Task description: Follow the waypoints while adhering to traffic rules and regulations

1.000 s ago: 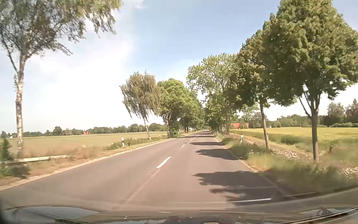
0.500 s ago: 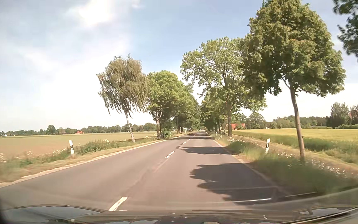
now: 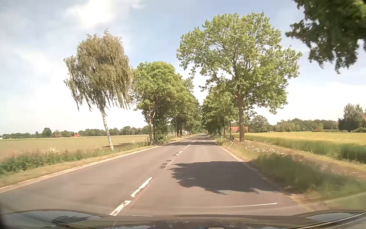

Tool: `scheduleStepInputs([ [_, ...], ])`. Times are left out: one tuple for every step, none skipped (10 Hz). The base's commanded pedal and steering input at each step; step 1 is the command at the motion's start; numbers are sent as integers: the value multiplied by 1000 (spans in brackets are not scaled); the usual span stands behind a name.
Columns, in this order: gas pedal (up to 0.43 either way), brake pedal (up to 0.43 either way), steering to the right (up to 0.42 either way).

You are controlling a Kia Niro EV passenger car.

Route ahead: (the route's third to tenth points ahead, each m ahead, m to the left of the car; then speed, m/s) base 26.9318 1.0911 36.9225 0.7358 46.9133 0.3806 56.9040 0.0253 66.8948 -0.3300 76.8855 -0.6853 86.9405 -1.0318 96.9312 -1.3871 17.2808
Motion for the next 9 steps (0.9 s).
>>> scheduleStepInputs([
  [220, 0, 4],
  [220, 0, 4],
  [220, 0, 4],
  [220, 0, 4],
  [220, 0, 3],
  [220, 0, 3],
  [220, 0, 2],
  [220, 0, 1],
  [220, 0, 1],
])
